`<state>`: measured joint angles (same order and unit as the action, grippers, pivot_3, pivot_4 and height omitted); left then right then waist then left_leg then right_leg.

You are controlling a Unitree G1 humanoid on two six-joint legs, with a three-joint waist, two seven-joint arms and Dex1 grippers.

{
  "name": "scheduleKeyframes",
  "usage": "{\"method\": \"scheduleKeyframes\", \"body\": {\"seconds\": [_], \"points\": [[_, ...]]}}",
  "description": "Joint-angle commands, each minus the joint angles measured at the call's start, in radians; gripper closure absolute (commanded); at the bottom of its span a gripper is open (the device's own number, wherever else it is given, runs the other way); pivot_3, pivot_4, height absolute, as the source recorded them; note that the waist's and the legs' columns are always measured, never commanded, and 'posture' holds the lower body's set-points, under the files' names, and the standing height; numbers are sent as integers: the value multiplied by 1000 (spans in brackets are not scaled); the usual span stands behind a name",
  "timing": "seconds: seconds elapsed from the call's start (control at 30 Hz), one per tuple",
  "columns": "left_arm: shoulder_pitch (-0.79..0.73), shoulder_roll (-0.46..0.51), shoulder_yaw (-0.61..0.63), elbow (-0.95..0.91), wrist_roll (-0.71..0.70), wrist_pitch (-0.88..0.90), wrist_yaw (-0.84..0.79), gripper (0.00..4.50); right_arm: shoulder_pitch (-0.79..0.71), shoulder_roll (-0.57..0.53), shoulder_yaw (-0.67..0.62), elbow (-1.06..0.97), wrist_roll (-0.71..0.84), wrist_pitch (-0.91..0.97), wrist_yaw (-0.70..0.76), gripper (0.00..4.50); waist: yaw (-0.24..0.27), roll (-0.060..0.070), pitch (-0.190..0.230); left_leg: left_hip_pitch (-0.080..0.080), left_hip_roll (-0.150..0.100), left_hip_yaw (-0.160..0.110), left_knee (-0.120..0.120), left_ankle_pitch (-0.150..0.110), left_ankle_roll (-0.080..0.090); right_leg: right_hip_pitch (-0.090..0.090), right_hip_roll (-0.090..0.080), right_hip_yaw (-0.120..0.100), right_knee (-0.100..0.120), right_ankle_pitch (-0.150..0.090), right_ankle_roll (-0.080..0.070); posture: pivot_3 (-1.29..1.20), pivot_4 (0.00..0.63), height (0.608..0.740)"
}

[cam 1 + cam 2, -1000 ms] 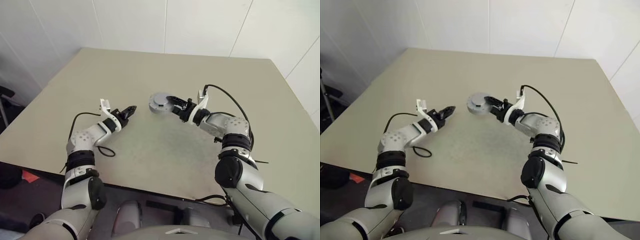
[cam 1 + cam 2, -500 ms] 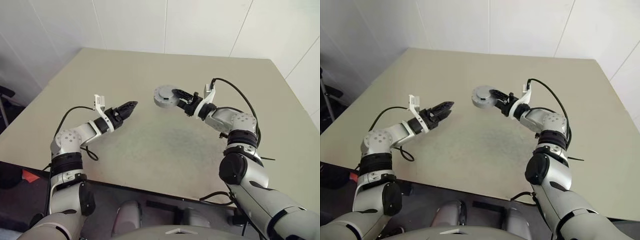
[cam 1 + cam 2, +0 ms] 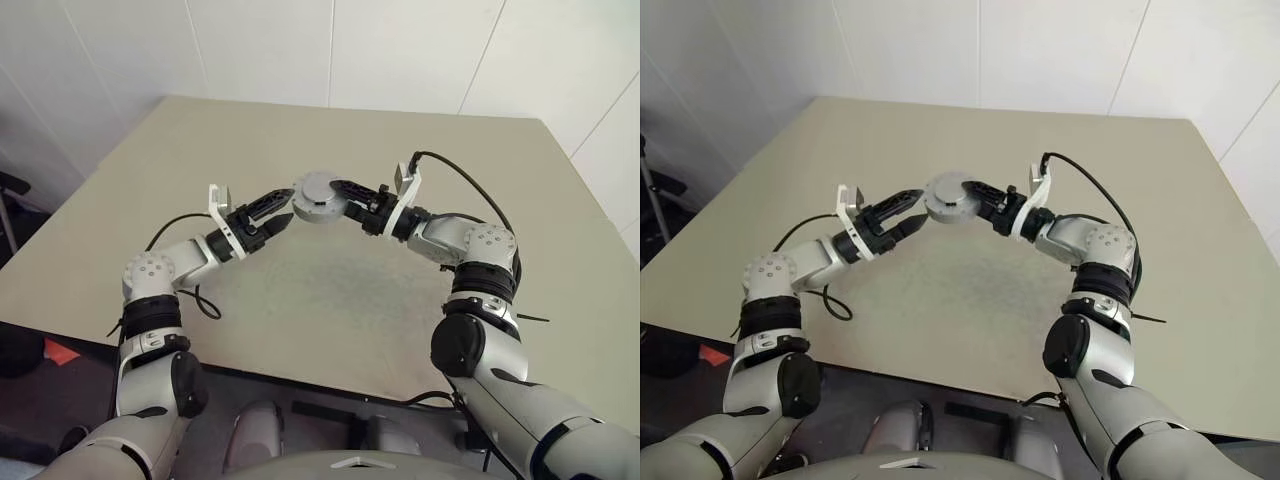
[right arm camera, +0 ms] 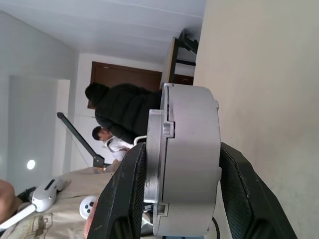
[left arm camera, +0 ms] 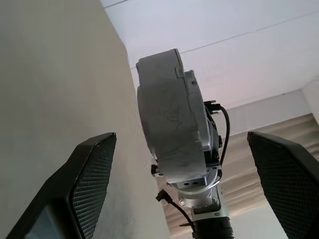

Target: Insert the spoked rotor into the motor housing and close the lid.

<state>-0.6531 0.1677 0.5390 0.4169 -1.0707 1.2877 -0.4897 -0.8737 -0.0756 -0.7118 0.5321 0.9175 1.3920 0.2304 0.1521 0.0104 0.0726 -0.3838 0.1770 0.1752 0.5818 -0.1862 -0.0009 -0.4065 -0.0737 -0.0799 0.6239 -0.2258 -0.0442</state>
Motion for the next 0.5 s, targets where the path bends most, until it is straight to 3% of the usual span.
{"method": "scheduleKeyframes", "body": {"seconds": [0.03,0.5], "points": [[-37,-1,3,18,-20,-9,5,26,-12,12,-8,-79,78,18,-2,2402,1,0,0,0,0,0,0,0,0,0,0,0,0,0,1,0,0,740],[-125,-66,-71,143,56,-133,-38,26,5,49,14,-163,138,49,-41,2402,0,0,0,0,-1,-1,0,1,-1,0,0,1,0,3,5,0,0,740]]}}
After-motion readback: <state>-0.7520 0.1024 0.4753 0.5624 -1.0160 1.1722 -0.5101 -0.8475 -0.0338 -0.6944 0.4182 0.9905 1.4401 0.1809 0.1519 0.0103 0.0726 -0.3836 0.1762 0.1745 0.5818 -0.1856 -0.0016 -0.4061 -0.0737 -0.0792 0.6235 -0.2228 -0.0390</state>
